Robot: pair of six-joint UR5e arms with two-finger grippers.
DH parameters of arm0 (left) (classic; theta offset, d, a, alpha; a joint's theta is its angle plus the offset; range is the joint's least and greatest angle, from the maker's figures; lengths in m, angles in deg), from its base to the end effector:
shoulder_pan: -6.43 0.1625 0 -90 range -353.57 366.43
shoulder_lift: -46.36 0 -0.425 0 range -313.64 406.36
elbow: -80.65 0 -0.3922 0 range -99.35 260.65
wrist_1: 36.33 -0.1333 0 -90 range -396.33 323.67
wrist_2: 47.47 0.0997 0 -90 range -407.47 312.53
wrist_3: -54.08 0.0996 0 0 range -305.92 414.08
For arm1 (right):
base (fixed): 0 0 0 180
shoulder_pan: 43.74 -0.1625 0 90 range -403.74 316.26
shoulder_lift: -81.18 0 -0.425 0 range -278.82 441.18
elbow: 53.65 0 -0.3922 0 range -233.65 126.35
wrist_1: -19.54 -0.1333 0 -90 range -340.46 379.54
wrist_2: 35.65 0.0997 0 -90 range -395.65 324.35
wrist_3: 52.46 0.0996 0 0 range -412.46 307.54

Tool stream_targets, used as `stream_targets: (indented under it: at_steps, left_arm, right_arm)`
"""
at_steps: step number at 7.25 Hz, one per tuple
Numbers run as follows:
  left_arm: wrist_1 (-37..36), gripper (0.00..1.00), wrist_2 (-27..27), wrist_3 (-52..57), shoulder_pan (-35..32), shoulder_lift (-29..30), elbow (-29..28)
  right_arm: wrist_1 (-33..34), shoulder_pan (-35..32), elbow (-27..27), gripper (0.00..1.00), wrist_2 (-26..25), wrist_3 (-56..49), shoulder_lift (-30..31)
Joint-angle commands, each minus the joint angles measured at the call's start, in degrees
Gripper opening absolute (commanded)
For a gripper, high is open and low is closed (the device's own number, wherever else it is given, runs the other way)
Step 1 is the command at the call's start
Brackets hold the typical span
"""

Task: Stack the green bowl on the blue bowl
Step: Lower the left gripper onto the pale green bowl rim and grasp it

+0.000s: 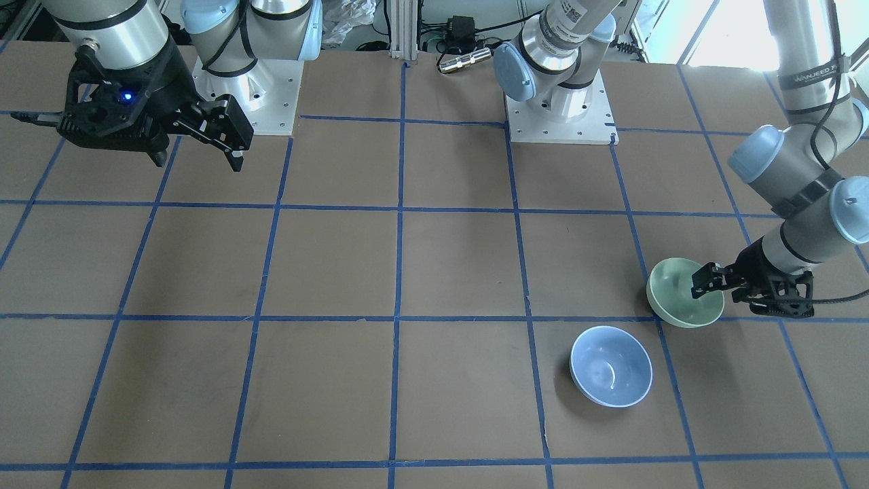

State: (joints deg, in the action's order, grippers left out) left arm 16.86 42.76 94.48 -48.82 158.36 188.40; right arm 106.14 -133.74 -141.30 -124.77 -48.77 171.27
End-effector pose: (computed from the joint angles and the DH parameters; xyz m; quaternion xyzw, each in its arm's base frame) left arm 0.2073 -0.5319 0.2012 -0.0493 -0.9985 -0.0216 0.0141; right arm 0.1348 -0.4892 0.5030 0.0323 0.9994 0.0086 0.0074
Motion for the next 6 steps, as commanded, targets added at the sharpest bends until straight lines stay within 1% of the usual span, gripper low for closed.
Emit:
stream_targets:
  at_steps: [1,2,4,5,6]
  left_arm:
    - [0.07,0.18,0.03,0.46,-0.03,-0.02,-0.18]
    - [0.16,0.02,0.03,0.55,-0.03,-0.28,-0.18]
    - [1.47,0.0,0.65,0.73,0.32,-1.69,-0.96]
    - [6.09,0.0,0.73,0.64,0.49,-2.56,-4.88]
    - [13.01,0.0,0.47,0.03,-0.72,-2.83,-10.75]
  right_arm:
    - [-0.02,0.0,0.03,1.0,0.0,0.0,0.0]
    - [-0.02,0.0,0.03,1.0,0.0,0.0,0.0]
    - [-0.02,0.0,0.03,1.0,0.0,0.0,0.0]
    - [-0.02,0.0,0.03,1.0,0.0,0.0,0.0]
    - [-0.02,0.0,0.03,1.0,0.0,0.0,0.0]
